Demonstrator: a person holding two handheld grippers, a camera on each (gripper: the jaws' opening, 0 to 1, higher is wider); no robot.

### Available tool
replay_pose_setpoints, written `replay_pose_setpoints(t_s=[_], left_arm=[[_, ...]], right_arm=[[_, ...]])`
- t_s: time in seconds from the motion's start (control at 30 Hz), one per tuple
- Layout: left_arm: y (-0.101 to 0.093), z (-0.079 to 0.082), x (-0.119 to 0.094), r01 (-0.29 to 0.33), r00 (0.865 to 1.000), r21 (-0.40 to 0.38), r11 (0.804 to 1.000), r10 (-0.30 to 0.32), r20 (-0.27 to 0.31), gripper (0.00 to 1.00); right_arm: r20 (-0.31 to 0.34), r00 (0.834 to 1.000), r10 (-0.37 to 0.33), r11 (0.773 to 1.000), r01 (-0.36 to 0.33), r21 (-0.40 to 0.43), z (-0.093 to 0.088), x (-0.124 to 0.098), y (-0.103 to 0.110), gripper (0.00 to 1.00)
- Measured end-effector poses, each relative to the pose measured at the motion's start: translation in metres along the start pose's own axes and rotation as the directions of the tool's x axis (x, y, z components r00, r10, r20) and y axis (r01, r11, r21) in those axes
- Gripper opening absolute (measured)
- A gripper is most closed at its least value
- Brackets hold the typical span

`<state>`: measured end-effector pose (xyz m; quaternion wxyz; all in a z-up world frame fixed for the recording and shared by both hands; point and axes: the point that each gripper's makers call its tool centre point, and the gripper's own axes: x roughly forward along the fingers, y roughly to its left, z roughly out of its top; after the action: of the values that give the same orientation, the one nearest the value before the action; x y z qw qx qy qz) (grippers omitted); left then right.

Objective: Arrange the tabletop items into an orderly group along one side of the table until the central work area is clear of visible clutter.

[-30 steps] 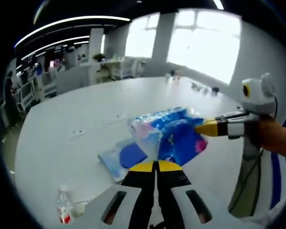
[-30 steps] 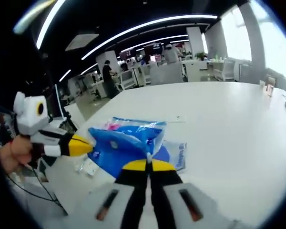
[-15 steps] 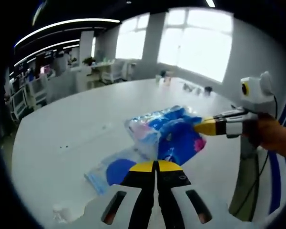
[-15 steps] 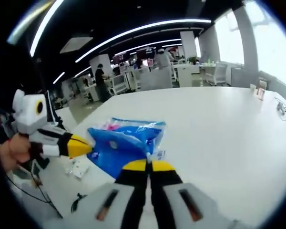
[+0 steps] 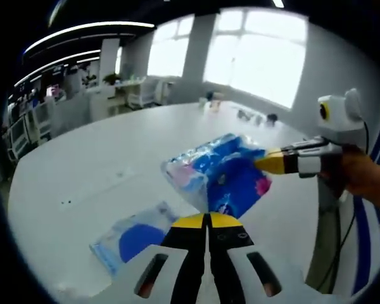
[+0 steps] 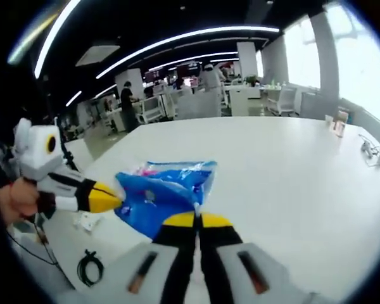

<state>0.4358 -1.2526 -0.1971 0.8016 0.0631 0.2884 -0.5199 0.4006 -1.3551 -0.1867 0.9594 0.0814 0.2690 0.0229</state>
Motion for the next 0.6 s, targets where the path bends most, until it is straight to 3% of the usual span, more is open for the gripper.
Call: replay_pose_setpoints(t_s=[0.33, 0.6], left_arm=[[-0.004, -0.011, 0.045, -0.001, 1.0, -0.028, 1.0, 0.001, -0.032, 0.0], [0.003, -0.033, 0.081, -0.024, 0.997, -0.067, 0.997, 0.019, -0.08, 0.0]], right_arm=[[-0.031, 0.999, -0.016, 1.0, 0.016, 0.011, -0.017, 0.018, -0.037, 0.0], [-0.087, 0.996, -0.009, 1.0, 0.01, 0.009, -0.041, 0.045, -0.061, 0.0]])
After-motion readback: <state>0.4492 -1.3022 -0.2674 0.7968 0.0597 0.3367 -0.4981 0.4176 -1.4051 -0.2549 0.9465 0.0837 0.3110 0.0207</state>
